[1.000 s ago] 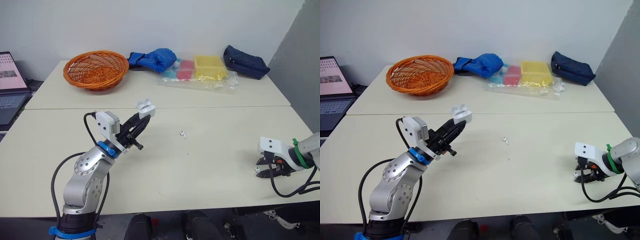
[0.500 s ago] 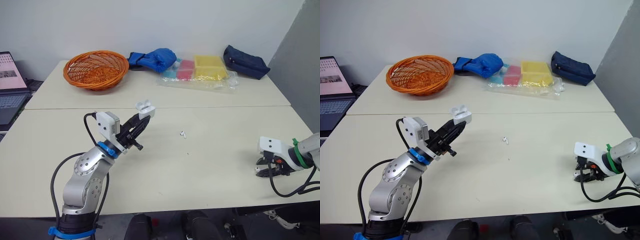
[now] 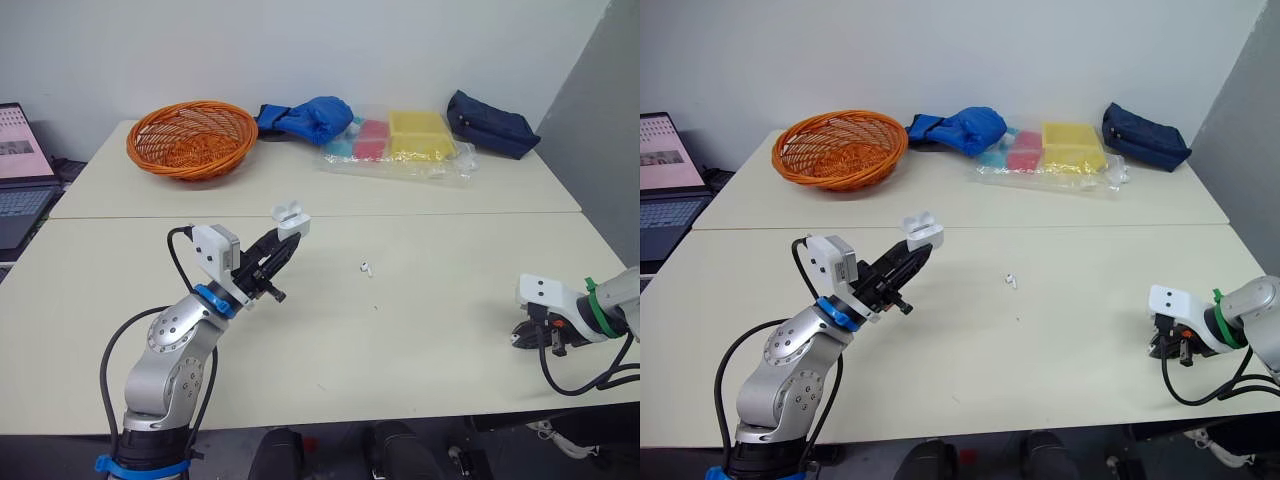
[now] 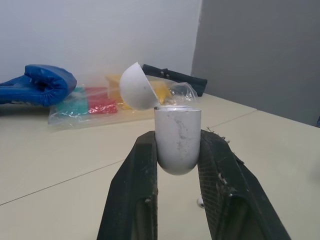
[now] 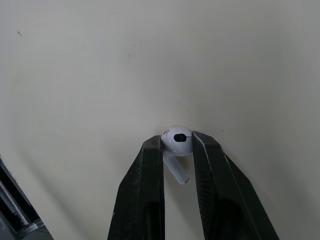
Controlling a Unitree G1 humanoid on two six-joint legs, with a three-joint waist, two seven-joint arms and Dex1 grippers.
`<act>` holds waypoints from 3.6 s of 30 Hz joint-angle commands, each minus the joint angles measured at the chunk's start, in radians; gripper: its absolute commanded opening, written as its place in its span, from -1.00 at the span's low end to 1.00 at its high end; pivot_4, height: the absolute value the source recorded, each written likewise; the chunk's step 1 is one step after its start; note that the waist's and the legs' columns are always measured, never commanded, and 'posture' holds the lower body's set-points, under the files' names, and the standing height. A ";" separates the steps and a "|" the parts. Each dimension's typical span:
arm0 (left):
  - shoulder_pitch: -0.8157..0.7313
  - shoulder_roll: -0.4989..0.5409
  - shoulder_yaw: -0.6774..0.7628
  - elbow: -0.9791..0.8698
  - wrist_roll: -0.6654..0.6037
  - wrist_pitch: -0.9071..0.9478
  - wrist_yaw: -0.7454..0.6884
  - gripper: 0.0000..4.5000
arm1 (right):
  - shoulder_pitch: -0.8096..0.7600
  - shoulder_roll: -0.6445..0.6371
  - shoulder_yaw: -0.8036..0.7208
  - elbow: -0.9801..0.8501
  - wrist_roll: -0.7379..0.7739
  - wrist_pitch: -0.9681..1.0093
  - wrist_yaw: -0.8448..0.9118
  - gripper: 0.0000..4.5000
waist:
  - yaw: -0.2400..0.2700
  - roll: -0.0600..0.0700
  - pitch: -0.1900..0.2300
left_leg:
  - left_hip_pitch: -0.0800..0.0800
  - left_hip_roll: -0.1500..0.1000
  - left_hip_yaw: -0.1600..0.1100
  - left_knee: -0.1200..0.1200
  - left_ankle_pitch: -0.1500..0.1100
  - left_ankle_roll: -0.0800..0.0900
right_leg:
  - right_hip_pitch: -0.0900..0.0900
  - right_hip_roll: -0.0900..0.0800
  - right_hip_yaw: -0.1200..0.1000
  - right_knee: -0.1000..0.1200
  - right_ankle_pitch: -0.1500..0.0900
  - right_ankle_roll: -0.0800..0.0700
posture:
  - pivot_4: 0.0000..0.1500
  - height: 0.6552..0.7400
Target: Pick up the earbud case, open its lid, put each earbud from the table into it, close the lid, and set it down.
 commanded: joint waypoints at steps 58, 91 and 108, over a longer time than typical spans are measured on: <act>-0.275 -0.163 -0.080 0.212 0.137 -0.274 0.076 -0.67 | -0.406 1.254 -0.226 -0.268 0.518 0.215 -1.137 -0.81 | -0.002 0.001 0.001 | -0.015 0.000 -0.001 -0.010 0.001 0.000 | -0.016 0.002 -0.002 -0.001 0.006 0.004 | 1.00 1.00; -0.286 -0.170 -0.072 0.202 0.129 -0.264 0.067 -0.67 | -0.390 1.229 -0.191 -0.246 0.512 0.183 -1.143 -0.08 | -0.002 0.001 0.001 | -0.015 0.000 -0.002 -0.010 0.001 0.000 | -0.016 0.002 -0.002 -0.001 0.006 0.004 | 1.00 1.00; -0.252 -0.080 -0.008 0.213 0.107 -0.258 0.008 -0.67 | -0.384 0.658 -0.221 -0.286 0.624 0.386 -0.827 0.35 | 0.000 0.001 0.001 | -0.014 0.000 -0.001 -0.011 0.001 0.001 | -0.015 0.002 -0.002 -0.003 0.006 0.004 | 1.00 1.00</act>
